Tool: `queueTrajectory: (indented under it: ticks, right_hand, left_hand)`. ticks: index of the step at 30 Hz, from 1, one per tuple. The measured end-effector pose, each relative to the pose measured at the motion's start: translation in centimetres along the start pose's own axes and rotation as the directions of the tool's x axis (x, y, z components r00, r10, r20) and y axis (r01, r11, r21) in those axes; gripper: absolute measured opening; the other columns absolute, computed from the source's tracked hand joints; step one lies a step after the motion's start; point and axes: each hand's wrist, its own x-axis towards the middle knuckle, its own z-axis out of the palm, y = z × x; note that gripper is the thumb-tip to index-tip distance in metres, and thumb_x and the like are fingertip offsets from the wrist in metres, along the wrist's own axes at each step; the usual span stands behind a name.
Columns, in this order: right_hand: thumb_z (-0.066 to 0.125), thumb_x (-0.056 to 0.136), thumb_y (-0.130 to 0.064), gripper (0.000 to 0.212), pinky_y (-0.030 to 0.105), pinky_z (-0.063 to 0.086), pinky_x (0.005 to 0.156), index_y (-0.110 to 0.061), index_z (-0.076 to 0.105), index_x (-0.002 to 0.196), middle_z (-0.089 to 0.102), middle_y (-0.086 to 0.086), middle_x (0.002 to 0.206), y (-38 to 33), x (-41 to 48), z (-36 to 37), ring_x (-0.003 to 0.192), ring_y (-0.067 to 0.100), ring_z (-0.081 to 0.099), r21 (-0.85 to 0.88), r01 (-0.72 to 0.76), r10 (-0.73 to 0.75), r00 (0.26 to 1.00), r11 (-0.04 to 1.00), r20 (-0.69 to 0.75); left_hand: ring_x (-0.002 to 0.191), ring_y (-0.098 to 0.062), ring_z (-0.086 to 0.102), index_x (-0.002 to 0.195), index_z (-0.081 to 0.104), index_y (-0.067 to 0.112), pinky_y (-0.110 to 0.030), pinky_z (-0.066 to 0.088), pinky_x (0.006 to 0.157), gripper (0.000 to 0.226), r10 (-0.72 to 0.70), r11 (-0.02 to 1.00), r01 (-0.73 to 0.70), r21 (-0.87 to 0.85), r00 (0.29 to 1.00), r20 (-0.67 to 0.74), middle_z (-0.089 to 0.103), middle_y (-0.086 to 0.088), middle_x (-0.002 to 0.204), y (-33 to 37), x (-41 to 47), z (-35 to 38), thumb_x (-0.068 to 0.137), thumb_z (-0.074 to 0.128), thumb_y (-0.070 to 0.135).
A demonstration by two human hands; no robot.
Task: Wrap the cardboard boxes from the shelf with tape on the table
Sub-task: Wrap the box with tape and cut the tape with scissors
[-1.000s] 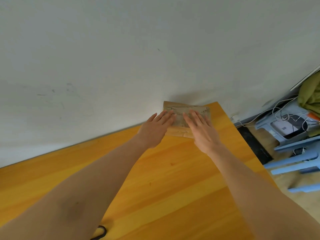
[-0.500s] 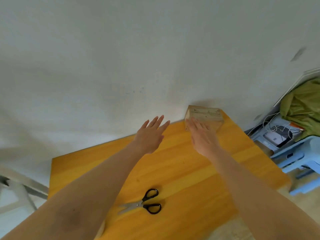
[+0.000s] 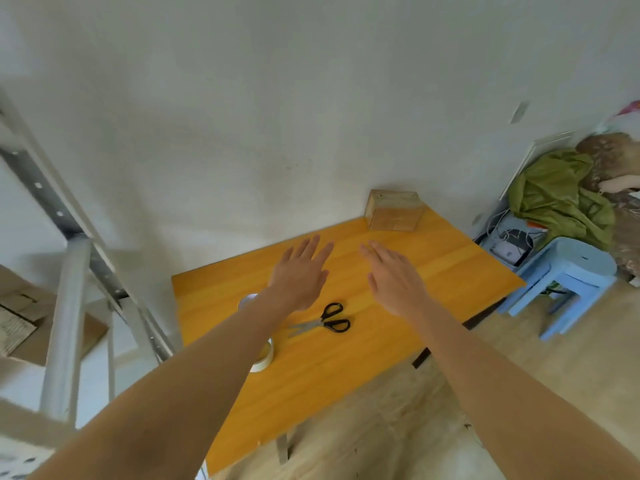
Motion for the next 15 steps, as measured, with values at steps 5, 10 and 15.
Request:
queueTrajectory:
  ticks: [5,10,15]
  right_hand:
    - [0.042,0.100,-0.018,0.058,0.034,0.026,0.112,-0.013,0.016,0.152,0.019,0.009,0.158,-2.5,-6.1,-1.4,0.141,0.022,0.027,0.007,0.015,-0.015,1.000,1.000,0.005]
    - [0.043,0.100,-0.019,0.060,0.034,0.026,0.112,-0.014,0.015,0.152,0.018,0.009,0.158,-5.4,-13.1,-2.4,0.142,0.022,0.026,0.038,0.039,-0.040,0.999,0.999,0.022]
    - [0.043,0.099,-0.016,0.058,0.035,0.030,0.111,-0.012,0.019,0.151,0.020,0.009,0.157,-8.5,-20.6,-2.8,0.140,0.024,0.030,0.090,0.115,-0.119,0.992,0.989,0.038]
  left_hand:
    - [0.147,-0.020,-0.001,0.151,-0.002,0.025,-0.039,0.011,0.119,0.056,-0.009,1.000,0.010,-0.028,0.999,0.051,-0.006,-0.004,0.160,2.1,-7.0,-0.6,0.103,0.024,0.035]
    - [0.147,-0.022,0.001,0.152,-0.001,0.024,-0.038,0.012,0.117,0.056,-0.036,0.999,0.036,0.004,0.998,0.049,-0.004,-0.005,0.160,4.4,-15.3,-0.8,0.103,0.024,0.035]
    - [0.147,-0.021,0.000,0.152,0.001,0.025,-0.038,0.012,0.118,0.056,-0.117,0.992,0.118,-0.034,0.993,0.026,-0.004,-0.004,0.160,7.0,-24.2,-0.4,0.103,0.026,0.035]
